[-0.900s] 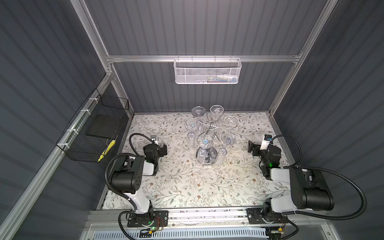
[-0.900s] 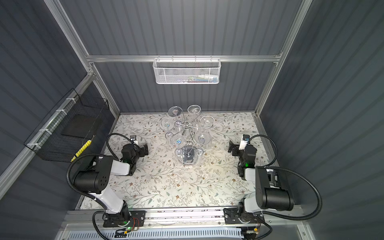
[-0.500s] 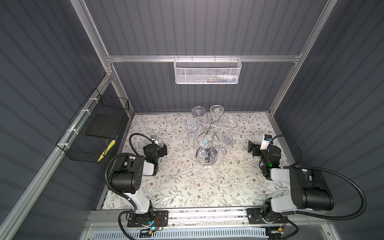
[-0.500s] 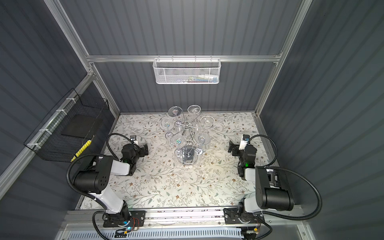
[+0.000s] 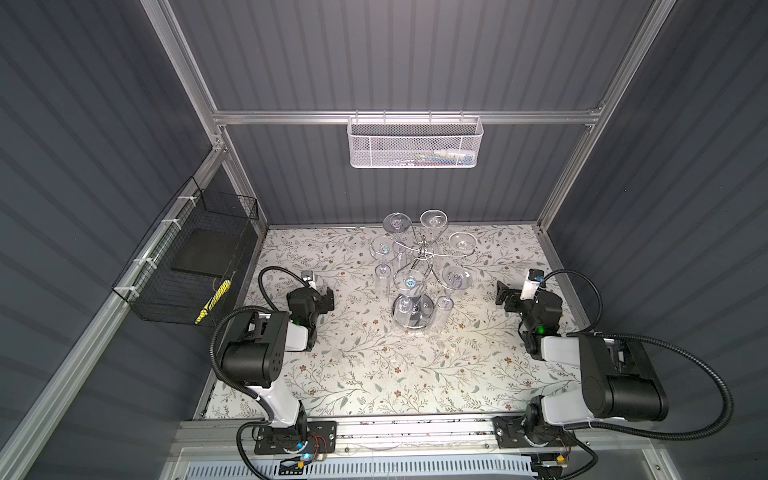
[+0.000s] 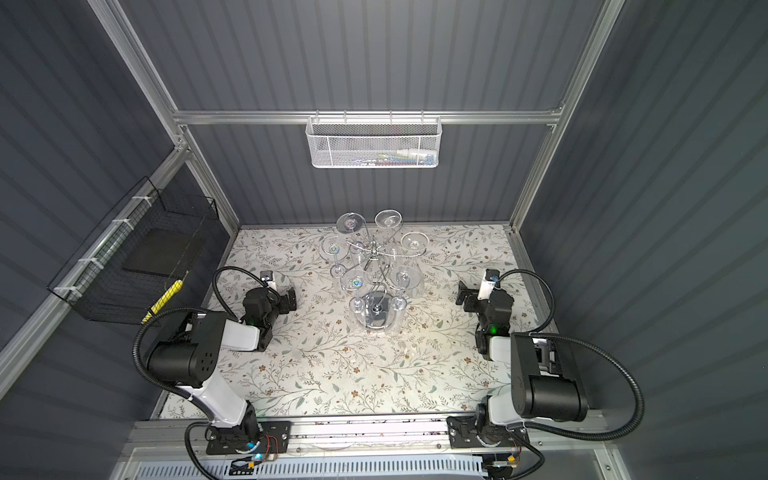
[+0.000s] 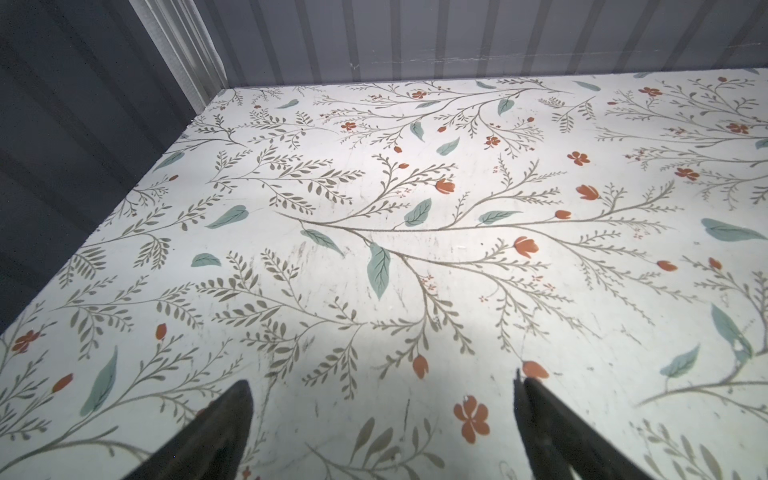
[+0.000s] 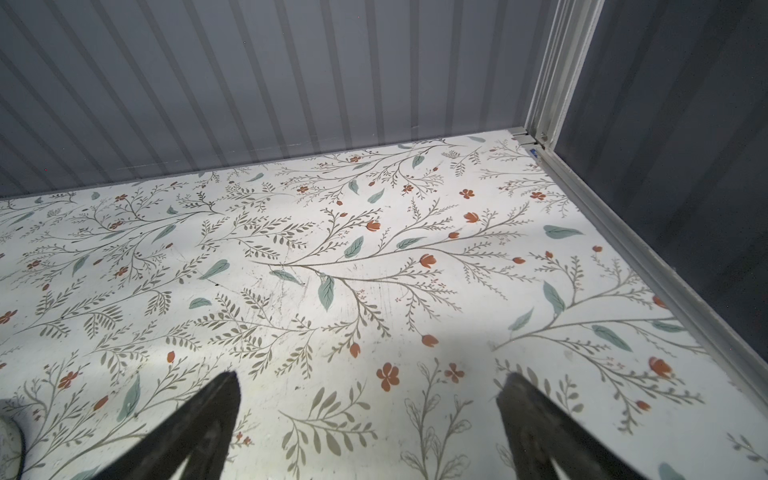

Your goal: Take the wine glass off the wine glass rack

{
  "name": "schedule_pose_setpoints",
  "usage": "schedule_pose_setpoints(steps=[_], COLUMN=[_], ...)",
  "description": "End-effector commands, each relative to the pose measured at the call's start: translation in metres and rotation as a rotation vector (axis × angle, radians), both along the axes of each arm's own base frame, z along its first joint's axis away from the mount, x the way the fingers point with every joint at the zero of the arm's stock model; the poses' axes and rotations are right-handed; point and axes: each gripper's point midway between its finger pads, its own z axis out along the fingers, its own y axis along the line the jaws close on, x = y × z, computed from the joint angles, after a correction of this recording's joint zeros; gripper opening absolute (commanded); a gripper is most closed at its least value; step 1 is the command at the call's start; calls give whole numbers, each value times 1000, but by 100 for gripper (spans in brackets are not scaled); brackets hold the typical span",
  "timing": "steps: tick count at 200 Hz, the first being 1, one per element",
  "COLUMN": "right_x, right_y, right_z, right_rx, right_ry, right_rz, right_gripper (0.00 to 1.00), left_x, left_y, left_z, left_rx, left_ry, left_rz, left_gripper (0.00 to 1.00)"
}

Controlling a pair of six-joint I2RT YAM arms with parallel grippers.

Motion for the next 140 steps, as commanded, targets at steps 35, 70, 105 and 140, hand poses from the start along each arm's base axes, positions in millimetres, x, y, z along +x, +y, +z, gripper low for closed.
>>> schedule_pose_setpoints(steps=[35, 70, 105, 140], right_x=[2, -1, -17, -48], right_y=[1, -7, -10, -7], right_z=[4, 9, 58, 135], right_rx=[-10, -6, 1, 78], right_ry=[-15, -31, -36, -27], right_rz=[5, -49, -78, -115], right_gripper=[99, 99, 99, 99], left_x=[2, 0, -11, -42], left_y=[1, 1, -5, -28], left_z=[0, 16, 103, 189], left_rx=[-6, -3, -76, -229], left_ry=[-2, -29, 21, 7], left_rz=[3, 0, -8, -103], left_gripper=[100, 100, 100, 100])
